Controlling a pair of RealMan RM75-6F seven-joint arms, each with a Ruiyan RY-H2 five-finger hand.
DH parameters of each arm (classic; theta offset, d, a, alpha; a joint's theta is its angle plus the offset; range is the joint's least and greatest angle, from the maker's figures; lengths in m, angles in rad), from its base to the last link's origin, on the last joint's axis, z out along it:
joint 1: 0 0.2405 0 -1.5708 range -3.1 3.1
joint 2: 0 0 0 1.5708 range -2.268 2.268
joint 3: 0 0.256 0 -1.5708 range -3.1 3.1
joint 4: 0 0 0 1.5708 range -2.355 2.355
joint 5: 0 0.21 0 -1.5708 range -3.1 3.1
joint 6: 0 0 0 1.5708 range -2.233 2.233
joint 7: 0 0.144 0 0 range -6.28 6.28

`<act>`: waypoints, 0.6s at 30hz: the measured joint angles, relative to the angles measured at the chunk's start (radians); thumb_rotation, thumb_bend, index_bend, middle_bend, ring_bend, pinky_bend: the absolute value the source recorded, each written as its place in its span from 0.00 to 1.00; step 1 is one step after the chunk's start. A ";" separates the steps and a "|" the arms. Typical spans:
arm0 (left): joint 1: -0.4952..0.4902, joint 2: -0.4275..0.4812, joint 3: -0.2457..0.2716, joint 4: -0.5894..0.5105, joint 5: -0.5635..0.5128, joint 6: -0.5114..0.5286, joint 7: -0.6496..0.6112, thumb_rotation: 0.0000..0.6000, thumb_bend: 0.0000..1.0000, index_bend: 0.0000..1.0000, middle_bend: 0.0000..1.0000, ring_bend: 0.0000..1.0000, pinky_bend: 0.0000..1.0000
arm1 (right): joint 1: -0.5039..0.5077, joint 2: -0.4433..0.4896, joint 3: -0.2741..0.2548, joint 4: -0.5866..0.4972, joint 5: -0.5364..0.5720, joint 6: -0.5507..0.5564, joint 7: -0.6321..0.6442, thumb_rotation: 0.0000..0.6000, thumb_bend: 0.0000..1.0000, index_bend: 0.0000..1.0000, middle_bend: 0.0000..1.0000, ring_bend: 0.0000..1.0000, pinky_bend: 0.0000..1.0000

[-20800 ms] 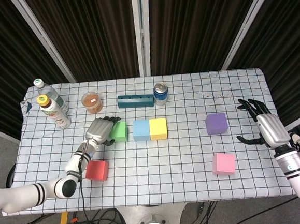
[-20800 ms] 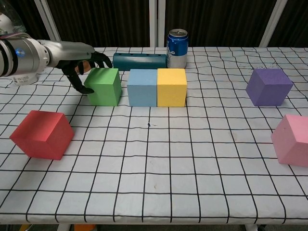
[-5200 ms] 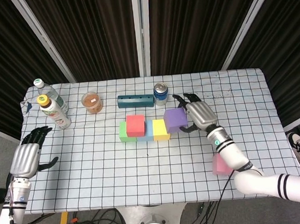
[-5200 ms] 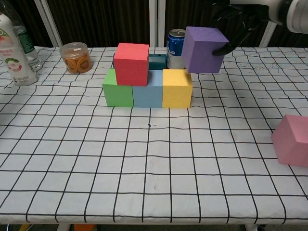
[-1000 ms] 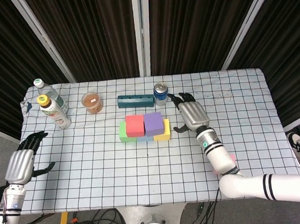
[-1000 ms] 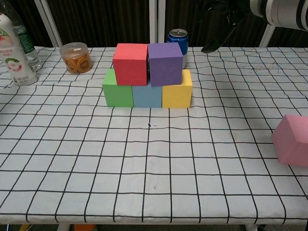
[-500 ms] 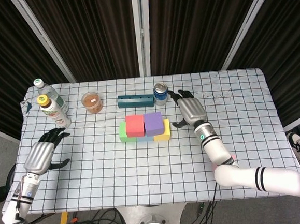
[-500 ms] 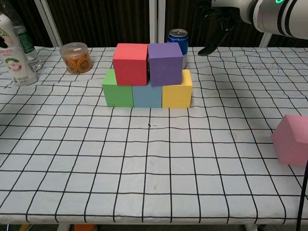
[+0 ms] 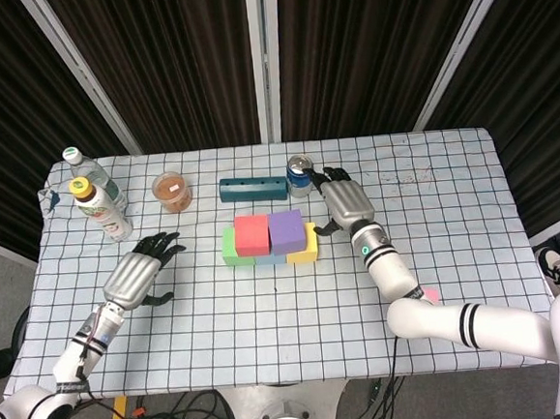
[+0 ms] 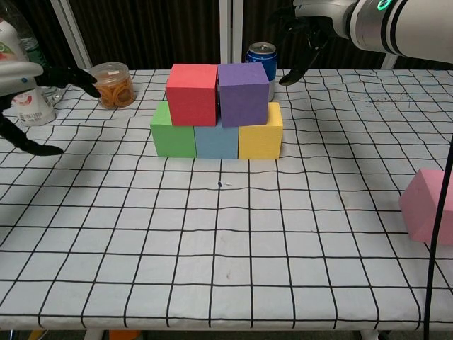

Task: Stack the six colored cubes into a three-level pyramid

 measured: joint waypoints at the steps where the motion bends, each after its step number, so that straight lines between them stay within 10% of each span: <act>1: -0.008 -0.007 -0.002 0.002 -0.002 -0.005 0.004 1.00 0.17 0.12 0.00 0.00 0.09 | 0.001 -0.002 0.000 0.003 0.001 -0.001 0.001 1.00 0.11 0.00 0.15 0.00 0.00; 18: -0.079 -0.090 0.000 -0.005 -0.044 -0.048 0.090 1.00 0.17 0.10 0.00 0.00 0.05 | 0.018 -0.049 -0.002 0.063 -0.009 -0.028 0.032 1.00 0.11 0.00 0.14 0.00 0.00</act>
